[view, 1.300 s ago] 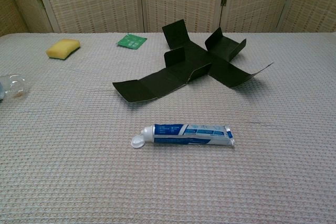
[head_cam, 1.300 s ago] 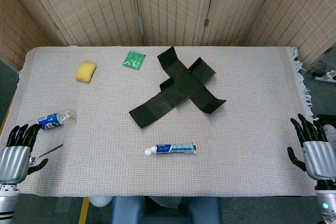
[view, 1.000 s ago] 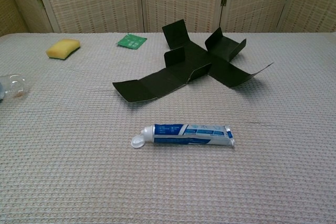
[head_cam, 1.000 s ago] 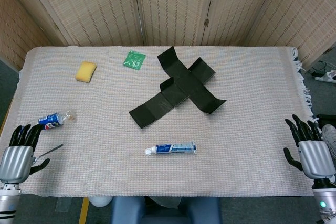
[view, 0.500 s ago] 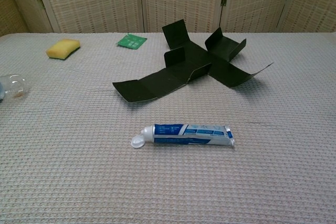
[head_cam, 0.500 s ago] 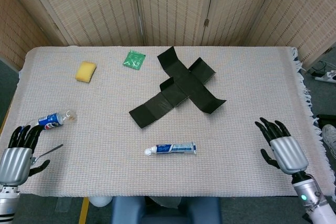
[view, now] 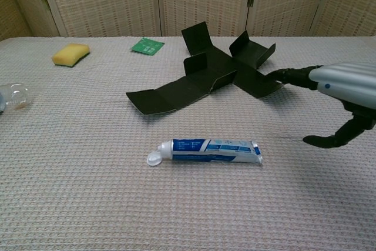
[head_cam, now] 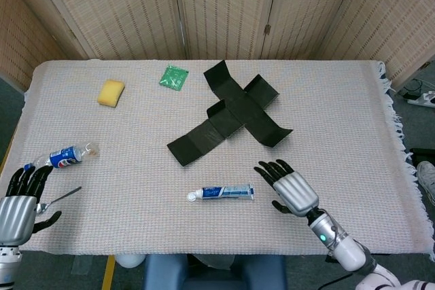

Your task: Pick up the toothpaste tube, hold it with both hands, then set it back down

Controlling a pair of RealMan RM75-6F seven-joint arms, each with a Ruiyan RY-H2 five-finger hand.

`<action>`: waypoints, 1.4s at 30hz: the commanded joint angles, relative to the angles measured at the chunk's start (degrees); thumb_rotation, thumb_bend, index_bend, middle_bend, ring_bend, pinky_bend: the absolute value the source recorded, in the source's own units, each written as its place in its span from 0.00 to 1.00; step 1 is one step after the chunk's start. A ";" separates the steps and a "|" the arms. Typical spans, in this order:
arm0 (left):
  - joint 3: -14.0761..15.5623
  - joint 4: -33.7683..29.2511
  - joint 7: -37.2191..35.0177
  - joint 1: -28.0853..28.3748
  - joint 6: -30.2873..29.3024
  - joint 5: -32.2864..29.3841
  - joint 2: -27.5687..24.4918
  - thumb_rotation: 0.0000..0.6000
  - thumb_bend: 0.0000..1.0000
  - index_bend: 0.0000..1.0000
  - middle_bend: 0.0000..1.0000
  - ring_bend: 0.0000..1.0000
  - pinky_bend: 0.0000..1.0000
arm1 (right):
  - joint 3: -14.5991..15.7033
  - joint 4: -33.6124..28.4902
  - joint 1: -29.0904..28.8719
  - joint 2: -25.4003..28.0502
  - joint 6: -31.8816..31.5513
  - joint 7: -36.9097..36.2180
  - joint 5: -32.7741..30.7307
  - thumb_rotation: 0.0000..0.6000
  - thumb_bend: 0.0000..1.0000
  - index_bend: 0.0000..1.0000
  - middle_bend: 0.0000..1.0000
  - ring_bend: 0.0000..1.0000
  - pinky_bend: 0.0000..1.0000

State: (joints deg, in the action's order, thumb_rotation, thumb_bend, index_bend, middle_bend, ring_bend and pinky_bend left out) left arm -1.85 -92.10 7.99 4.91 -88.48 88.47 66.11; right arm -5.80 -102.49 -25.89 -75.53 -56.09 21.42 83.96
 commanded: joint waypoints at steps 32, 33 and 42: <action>0.29 1.04 -0.71 0.26 1.63 -0.12 0.34 1.00 0.21 0.07 0.14 0.09 0.00 | -4.04 20.51 -16.17 -26.46 7.16 6.84 -18.30 1.00 0.34 0.38 0.39 0.35 0.23; 0.28 1.17 -0.79 0.28 1.68 -0.14 0.39 1.00 0.21 0.07 0.14 0.09 0.00 | -4.00 21.03 -16.47 -26.87 7.30 7.14 -18.78 1.00 0.34 0.40 0.40 0.36 0.24; -0.03 1.90 -2.49 0.41 1.11 0.39 0.52 1.00 0.21 0.07 0.14 0.09 0.00 | -3.90 23.42 -17.65 -28.83 6.04 6.86 -18.86 1.00 0.48 0.57 0.53 0.49 0.27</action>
State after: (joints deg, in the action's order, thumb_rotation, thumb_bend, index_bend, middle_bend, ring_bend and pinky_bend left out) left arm -1.78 -90.25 5.69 5.27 -87.23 88.73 66.63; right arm -9.66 -79.20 -43.52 -104.32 -49.72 28.82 64.73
